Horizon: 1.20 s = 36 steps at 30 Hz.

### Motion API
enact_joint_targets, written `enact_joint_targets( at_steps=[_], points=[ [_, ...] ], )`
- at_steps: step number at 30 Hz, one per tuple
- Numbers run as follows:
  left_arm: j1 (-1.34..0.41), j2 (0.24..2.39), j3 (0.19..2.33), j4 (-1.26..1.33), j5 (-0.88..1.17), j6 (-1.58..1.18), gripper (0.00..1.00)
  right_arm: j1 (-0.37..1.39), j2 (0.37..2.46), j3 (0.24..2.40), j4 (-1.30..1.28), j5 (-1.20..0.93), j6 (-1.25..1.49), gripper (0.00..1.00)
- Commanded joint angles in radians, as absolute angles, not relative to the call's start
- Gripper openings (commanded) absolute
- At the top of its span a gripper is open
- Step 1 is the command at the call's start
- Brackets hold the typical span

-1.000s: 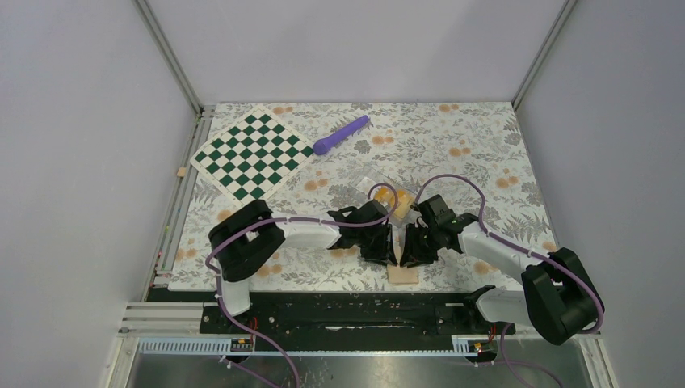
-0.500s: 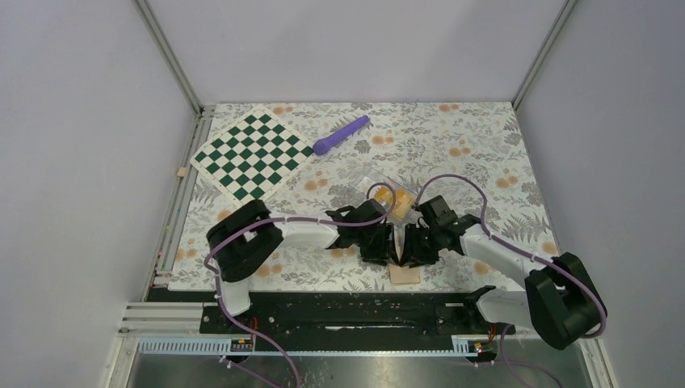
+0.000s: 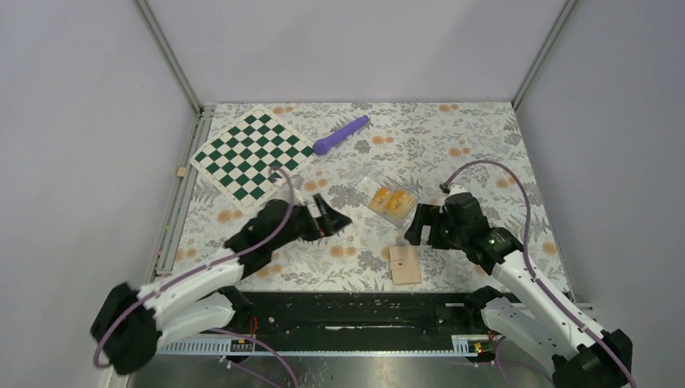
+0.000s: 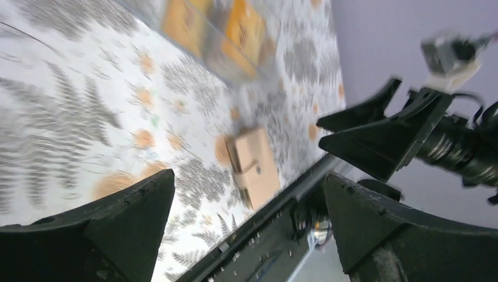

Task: Put the credit cards into the card holder
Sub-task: Reset both arms

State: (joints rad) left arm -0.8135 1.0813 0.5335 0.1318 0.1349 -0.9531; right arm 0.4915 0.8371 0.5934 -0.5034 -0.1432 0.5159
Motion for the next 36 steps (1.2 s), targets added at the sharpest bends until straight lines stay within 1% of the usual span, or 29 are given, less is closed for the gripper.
enact_joint_targets(
  at_steps=[1, 4, 5, 7, 10, 13, 16, 18, 20, 21, 22, 25, 26, 28, 29, 31, 32, 33, 34, 35, 36],
  points=[
    [-0.661, 0.739, 0.406, 0.113, 0.012, -0.875, 0.99, 0.435, 0.765, 0.638, -0.538, 0.183, 0.444, 0.99],
    [-0.610, 0.489, 0.376, -0.074, -0.262, -0.697, 0.99, 0.401, 0.719, 0.585, -0.447, 0.332, 0.376, 1.00],
    [-0.607, 0.412, 0.373, -0.122, -0.373, -0.635, 0.99, 0.388, 0.705, 0.564, -0.413, 0.365, 0.344, 0.99],
    [-0.606, 0.293, 0.365, -0.184, -0.513, -0.497, 0.99, 0.369, 0.684, 0.516, -0.326, 0.406, 0.281, 0.99],
    [-0.606, 0.190, 0.304, -0.186, -0.688, -0.316, 0.99, 0.348, 0.685, 0.443, -0.183, 0.421, 0.194, 0.99],
    [-0.604, 0.170, 0.183, -0.058, -0.755, -0.194, 0.99, 0.345, 0.721, 0.346, 0.033, 0.467, 0.056, 0.99],
    [-0.582, 0.290, 0.118, 0.146, -0.794, -0.125, 0.99, 0.328, 0.756, 0.233, 0.349, 0.466, -0.070, 0.99],
    [-0.536, 0.428, 0.079, 0.311, -0.761, -0.096, 0.99, 0.306, 0.806, 0.161, 0.551, 0.465, -0.095, 0.99],
    [-0.447, 0.598, 0.058, 0.467, -0.637, -0.090, 0.99, 0.249, 0.894, 0.127, 0.693, 0.449, -0.046, 0.99],
    [-0.408, 0.677, 0.094, 0.458, -0.566, -0.084, 0.99, 0.224, 0.937, 0.139, 0.727, 0.429, -0.044, 0.99],
    [-0.376, 0.747, 0.112, 0.516, -0.499, -0.053, 0.99, 0.209, 0.968, 0.153, 0.737, 0.394, -0.060, 0.99],
    [-0.279, 0.919, 0.150, 0.674, -0.352, -0.008, 0.99, 0.165, 1.086, 0.164, 0.903, 0.309, -0.087, 0.99],
    [-0.235, 0.967, 0.174, 0.704, -0.297, -0.008, 0.99, 0.148, 1.124, 0.178, 0.933, 0.301, -0.075, 1.00],
    [-0.168, 1.057, 0.190, 0.813, -0.223, -0.008, 0.99, 0.107, 1.174, 0.210, 0.915, 0.257, -0.020, 0.99],
    [-0.147, 1.096, 0.192, 0.880, -0.199, -0.008, 0.99, 0.090, 1.237, 0.191, 0.999, 0.217, -0.013, 0.99],
    [-0.124, 1.202, 0.170, 1.072, -0.157, 0.017, 0.99, 0.080, 1.389, 0.157, 1.259, 0.203, -0.007, 0.99],
    [-0.119, 1.264, 0.164, 1.129, -0.148, 0.013, 0.99, 0.077, 1.370, 0.175, 1.210, 0.200, -0.006, 0.99],
    [-0.118, 1.350, 0.144, 1.265, -0.160, 0.032, 0.99, 0.077, 1.325, 0.221, 1.041, 0.204, -0.006, 0.99],
    [-0.123, 1.370, 0.152, 1.284, -0.186, 0.022, 0.99, 0.075, 1.324, 0.245, 0.982, 0.209, -0.006, 0.99],
    [-0.122, 1.328, 0.190, 1.134, -0.223, -0.010, 0.99, 0.075, 1.357, 0.248, 1.036, 0.227, -0.006, 0.99],
    [-0.121, 1.332, 0.224, 1.081, -0.256, -0.027, 0.99, 0.077, 1.366, 0.254, 1.026, 0.259, 0.018, 0.99]
  ],
)
